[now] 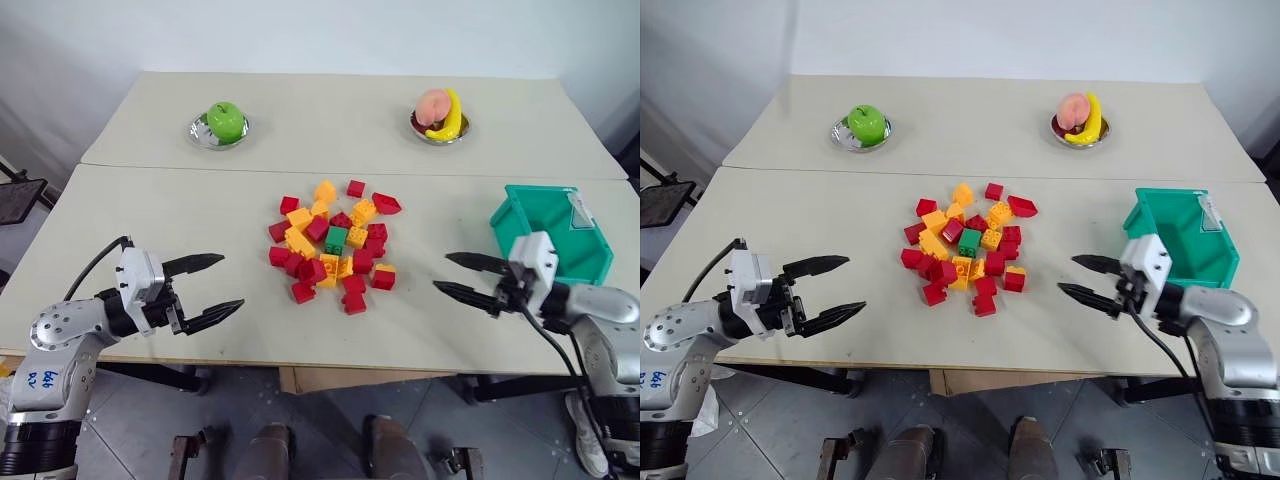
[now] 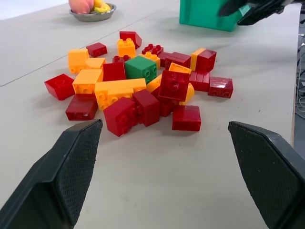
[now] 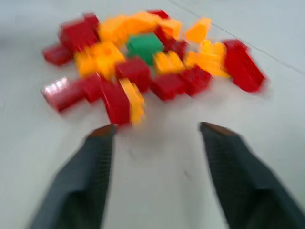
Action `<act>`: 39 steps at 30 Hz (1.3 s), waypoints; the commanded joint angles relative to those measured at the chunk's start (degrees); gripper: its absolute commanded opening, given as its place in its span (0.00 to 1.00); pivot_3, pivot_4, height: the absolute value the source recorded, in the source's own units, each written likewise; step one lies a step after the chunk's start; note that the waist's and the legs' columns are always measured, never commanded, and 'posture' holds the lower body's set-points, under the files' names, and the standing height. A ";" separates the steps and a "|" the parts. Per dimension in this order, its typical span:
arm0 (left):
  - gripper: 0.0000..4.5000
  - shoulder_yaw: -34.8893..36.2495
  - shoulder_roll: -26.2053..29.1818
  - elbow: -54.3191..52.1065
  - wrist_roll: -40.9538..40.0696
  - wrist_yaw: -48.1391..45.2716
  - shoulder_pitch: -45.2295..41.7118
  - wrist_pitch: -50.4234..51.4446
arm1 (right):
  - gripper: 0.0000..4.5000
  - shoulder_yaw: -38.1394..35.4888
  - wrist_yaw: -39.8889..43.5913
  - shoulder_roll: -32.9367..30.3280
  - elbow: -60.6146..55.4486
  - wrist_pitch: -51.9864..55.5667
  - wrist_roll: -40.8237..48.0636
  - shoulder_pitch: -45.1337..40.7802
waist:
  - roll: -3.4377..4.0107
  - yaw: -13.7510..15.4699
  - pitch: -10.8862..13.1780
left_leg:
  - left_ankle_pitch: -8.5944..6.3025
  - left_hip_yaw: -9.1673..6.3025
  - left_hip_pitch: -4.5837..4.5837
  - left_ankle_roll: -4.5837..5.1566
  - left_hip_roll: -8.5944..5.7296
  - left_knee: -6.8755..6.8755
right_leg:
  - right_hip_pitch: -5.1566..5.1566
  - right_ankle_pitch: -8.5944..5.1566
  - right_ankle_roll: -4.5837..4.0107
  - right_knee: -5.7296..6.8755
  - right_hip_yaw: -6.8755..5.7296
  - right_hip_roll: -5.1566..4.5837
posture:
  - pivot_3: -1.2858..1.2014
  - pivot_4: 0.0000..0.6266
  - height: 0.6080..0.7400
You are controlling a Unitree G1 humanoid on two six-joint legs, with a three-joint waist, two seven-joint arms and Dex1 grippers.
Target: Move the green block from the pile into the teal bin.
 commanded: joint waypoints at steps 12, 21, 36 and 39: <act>1.00 -0.40 0.07 -0.69 0.94 1.62 -3.04 -0.42 | 0.99 21.99 -12.76 15.01 14.64 12.04 -15.77 -31.53 | -0.01 0.00 0.00 | -0.02 -0.10 -0.13 -0.03 -0.04 -0.01 | -0.18 0.03 -0.06 0.03 -0.04 -0.01 | 0.52 0.24 1.00; 1.00 0.56 -0.40 -3.35 0.41 3.15 -0.36 -0.15 | 0.99 25.69 -9.61 18.78 26.14 7.62 -21.08 -36.86 | 0.00 -1.20 0.00 | -0.02 -0.07 -0.14 -0.04 -0.03 -0.02 | -0.19 0.03 -0.06 0.06 -0.09 0.00 | 0.52 0.24 1.00; 1.00 -0.77 -1.12 -4.37 0.35 3.65 -0.87 -0.32 | 0.47 21.27 -7.97 20.85 29.07 1.78 -20.69 -37.34 | 0.00 -1.22 0.00 | -0.03 -0.06 -0.12 -0.08 0.01 -0.04 | -0.27 0.04 -0.08 0.10 -0.11 0.02 | 0.52 0.24 1.00; 1.00 -1.52 -1.68 -4.77 0.24 3.66 -1.90 -0.21 | 0.47 16.97 -5.74 19.18 24.15 -0.91 -16.96 -34.60 | 0.00 -1.13 0.00 | -0.03 -0.05 -0.12 -0.08 0.01 -0.04 | -0.27 0.04 -0.08 0.09 -0.10 0.02 | 0.52 0.24 1.00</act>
